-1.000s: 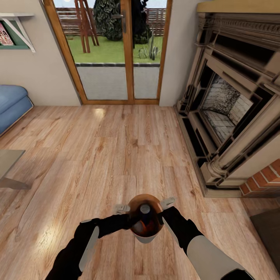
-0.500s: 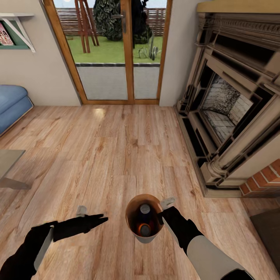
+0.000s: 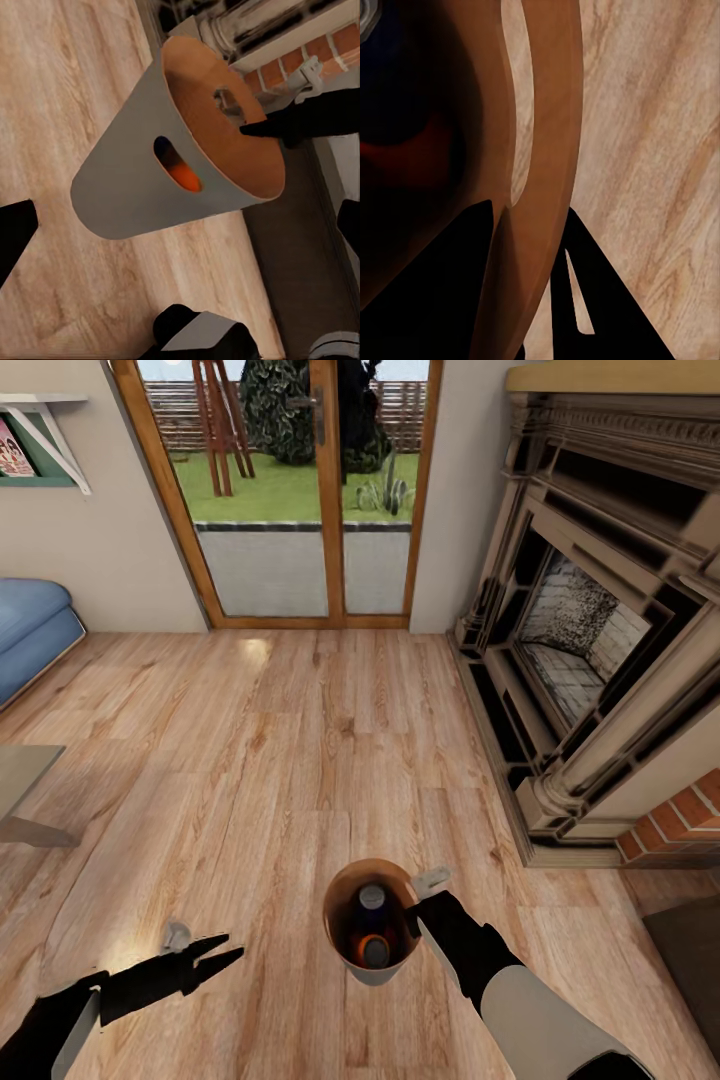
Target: Put the three can of soda from the living room inside the tash can in the kitchen.
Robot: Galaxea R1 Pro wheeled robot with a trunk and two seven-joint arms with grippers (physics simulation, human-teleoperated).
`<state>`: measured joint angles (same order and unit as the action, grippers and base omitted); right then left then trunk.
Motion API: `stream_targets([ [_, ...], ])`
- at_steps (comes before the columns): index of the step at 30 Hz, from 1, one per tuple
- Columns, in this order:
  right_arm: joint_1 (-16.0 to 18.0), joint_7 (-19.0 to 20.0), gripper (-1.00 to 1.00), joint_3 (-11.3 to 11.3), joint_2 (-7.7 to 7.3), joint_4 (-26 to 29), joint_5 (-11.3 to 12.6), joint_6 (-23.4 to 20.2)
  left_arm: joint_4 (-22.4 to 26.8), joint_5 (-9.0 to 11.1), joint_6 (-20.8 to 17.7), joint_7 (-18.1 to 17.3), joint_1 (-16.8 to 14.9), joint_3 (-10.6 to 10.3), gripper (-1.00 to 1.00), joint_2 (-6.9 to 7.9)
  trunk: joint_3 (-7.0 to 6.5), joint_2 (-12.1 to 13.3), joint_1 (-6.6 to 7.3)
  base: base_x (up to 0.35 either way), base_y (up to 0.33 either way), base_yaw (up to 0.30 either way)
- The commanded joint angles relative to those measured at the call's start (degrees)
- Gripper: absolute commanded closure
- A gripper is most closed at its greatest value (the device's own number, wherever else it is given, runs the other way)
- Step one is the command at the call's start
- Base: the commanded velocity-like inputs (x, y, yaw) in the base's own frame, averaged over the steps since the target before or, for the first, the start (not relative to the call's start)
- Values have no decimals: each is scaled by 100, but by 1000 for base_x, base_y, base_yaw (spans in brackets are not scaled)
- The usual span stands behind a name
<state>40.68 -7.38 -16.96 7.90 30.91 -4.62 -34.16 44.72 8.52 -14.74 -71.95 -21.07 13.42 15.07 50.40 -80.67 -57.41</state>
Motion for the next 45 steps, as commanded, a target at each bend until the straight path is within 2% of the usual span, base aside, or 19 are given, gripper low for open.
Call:
stream_targets([
  [1, 2, 6, 100, 0, 1, 4, 42, 12, -155, -64, 320, 0, -1, 1, -100, 2, 0, 0, 0, 0, 0, 0],
  [4, 2, 8, 100, 0, -4, 9, 46, 158, -305, -125, 661, -2, -2, -4, -100, 2, 0, 0, 0, 0, 0, 0],
  [8, 2, 19, 100, 2, -14, 10, 48, 455, -376, -149, 787, -1, -2, 1, -100, 2, 0, 0, 0, 0, 0, 0],
  [32, 2, 35, 100, 2, -34, 20, 49, 587, -406, -157, 844, 19, -1, 16, -100, 28, 0, 0, 0, 0, 0, 0],
  [34, 2, 35, 100, 1, -34, 20, 49, 587, -421, -157, 846, 116, -2, 21, -100, 47, 0, 0, 0, 0, 0, 0],
  [36, 2, 35, 100, 0, -34, 20, 49, 586, -450, -154, 848, 574, 0, 22, -100, 106, 35, -80, -44, 0, 0, 0],
  [38, 2, 35, 100, 0, -34, 20, 49, 590, -458, -151, 849, 757, 0, 17, -100, 124, 71, -161, -88, 0, 0, 0],
  [41, 2, 35, 100, -5, -34, 26, 50, 623, -457, -149, 850, 832, -1, 14, -100, 132, 125, -281, -153, 0, 0, 0],
  [45, 2, 42, 100, -8, -27, 63, 56, 913, -444, -149, 855, 876, -1, 12, -100, 136, 161, -361, -197, 0, 0, 0],
])
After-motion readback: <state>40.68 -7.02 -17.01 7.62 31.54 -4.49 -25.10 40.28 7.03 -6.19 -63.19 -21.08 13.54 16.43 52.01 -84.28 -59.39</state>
